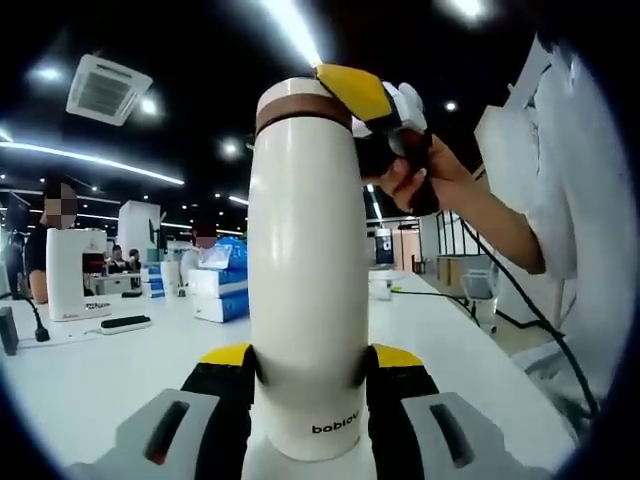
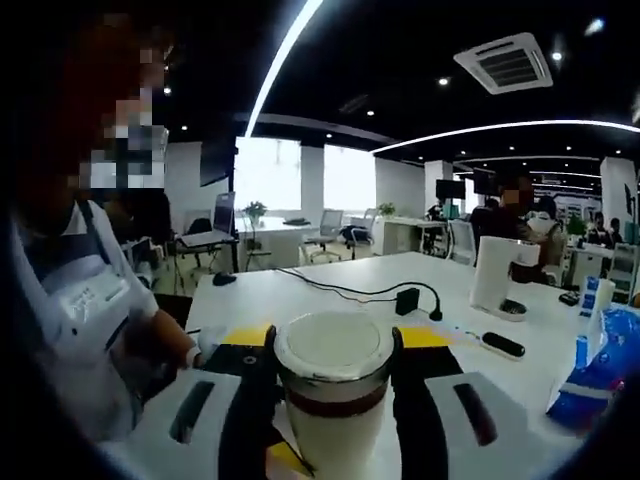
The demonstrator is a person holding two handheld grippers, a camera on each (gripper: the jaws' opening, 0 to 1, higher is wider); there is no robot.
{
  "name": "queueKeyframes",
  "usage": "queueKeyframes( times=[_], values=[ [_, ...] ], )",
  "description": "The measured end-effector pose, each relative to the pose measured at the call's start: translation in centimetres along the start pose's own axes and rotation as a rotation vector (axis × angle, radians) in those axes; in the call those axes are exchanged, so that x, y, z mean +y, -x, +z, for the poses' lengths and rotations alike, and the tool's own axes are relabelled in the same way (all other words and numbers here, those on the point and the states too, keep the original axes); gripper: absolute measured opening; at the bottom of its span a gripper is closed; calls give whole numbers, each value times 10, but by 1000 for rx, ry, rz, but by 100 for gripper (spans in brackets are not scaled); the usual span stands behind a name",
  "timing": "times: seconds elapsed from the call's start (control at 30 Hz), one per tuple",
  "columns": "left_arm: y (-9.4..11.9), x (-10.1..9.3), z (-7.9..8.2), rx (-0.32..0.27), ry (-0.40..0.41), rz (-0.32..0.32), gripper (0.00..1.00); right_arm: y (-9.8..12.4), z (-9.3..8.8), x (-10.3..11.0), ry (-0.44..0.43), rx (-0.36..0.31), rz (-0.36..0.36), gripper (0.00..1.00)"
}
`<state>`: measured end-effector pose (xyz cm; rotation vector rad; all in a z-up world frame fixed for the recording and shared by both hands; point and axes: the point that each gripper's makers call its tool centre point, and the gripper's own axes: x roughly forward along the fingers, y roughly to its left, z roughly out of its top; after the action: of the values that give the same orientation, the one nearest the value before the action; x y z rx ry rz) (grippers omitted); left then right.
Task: Grasp the water cup twist off the cup lid place the cup lid on the table
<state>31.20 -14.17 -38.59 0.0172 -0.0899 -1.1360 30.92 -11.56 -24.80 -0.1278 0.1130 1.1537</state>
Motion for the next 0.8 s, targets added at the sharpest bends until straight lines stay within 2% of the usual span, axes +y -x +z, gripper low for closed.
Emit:
queueKeyframes(
  times=[0.27, 0.47, 0.57, 0.7, 0.8],
  values=[
    [0, 1, 0, -1, 1, 2, 45, 0, 1, 3, 16, -8, 126, 47],
    [0, 1, 0, -1, -1, 2, 45, -1, 1, 6, 35, 3, 173, 47],
    [-1, 1, 0, -1, -1, 1, 45, 0, 0, 7, 36, 6, 222, 47],
    [-1, 0, 0, -1, -2, 2, 45, 0, 0, 6, 18, -19, 277, 47],
    [-1, 1, 0, -1, 0, 2, 45, 0, 1, 9, 39, -35, 297, 48]
  ],
)
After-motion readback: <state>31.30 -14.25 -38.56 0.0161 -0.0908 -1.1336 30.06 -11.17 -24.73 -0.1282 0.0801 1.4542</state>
